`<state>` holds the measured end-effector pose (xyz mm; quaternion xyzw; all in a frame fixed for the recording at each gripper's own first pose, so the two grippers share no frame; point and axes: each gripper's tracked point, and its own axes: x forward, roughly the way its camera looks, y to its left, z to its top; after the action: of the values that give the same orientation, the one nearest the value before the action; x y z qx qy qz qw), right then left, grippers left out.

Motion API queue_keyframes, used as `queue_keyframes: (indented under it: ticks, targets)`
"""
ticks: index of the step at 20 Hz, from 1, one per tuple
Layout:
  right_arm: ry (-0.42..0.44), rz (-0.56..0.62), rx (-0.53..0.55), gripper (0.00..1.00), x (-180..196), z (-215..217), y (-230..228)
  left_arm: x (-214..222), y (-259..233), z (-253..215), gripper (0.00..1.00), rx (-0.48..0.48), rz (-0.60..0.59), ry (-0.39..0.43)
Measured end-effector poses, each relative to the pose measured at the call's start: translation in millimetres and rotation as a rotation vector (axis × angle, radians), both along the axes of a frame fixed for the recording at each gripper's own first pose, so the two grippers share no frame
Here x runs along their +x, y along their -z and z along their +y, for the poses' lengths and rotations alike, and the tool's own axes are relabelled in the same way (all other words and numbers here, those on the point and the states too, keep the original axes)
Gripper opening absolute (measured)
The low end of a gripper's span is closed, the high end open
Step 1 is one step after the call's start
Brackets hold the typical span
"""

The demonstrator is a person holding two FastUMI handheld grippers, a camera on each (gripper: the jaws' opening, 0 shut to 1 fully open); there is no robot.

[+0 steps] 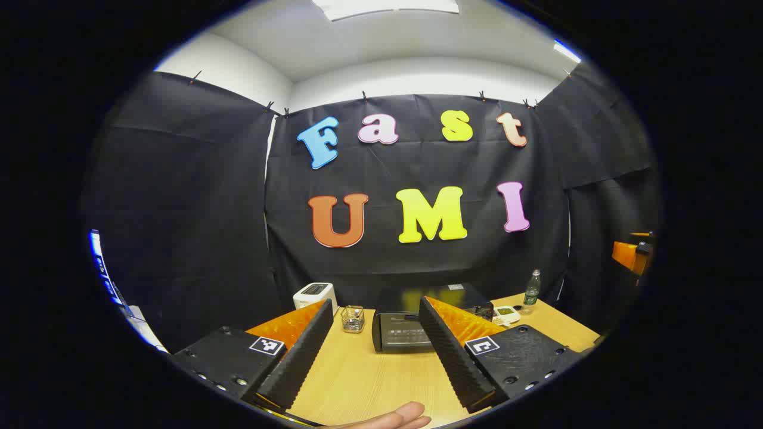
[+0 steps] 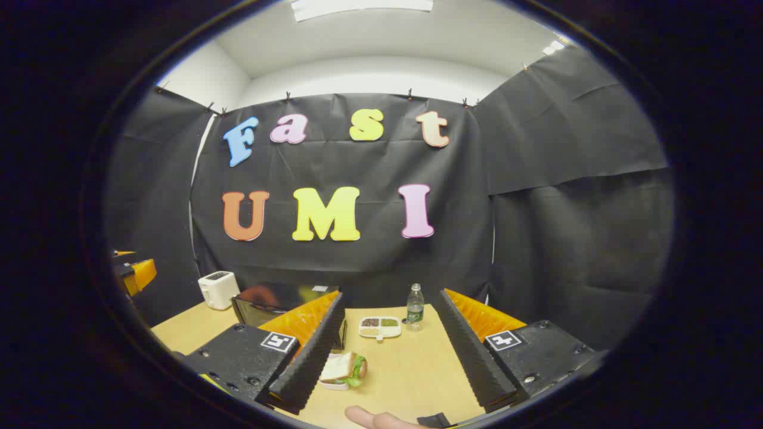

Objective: Open the electric oven with the left hand, put the food in, and close the electric oven.

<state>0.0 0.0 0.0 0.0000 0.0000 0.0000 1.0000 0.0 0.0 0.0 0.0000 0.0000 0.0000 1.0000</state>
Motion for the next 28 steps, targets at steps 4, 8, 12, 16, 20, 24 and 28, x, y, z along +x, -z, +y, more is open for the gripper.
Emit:
queue_keyframes:
  ticks: [4, 8, 12, 16, 20, 24, 28]
  targets:
    - [0.018, -0.037, -0.012, 1.00, -9, -10, -14, -8, -11, -3, 0.94, 0.012, -0.033, 0.021]
    - [0.016, -0.048, -0.007, 1.00, -14, -15, -18, -4, -13, -13, 0.94, -0.026, -0.034, 0.039]
    - [0.016, -0.046, -0.002, 1.00, -12, -21, -16, 4, -9, -18, 0.94, -0.020, -0.020, 0.044]
    - [0.008, -0.045, 0.004, 1.00, -9, -22, -13, 13, 2, -16, 0.94, -0.012, -0.011, 0.034]
    - [-0.003, -0.059, 0.011, 1.00, -5, -24, -13, 35, 18, -21, 0.94, -0.018, 0.011, 0.036]
    - [-0.017, -0.086, 0.010, 1.00, 3, -26, -13, 77, 46, -45, 0.94, -0.028, 0.061, 0.091]
    - [-0.028, -0.102, 0.042, 1.00, 14, -28, -12, 133, 79, -71, 0.94, -0.032, 0.135, 0.123]
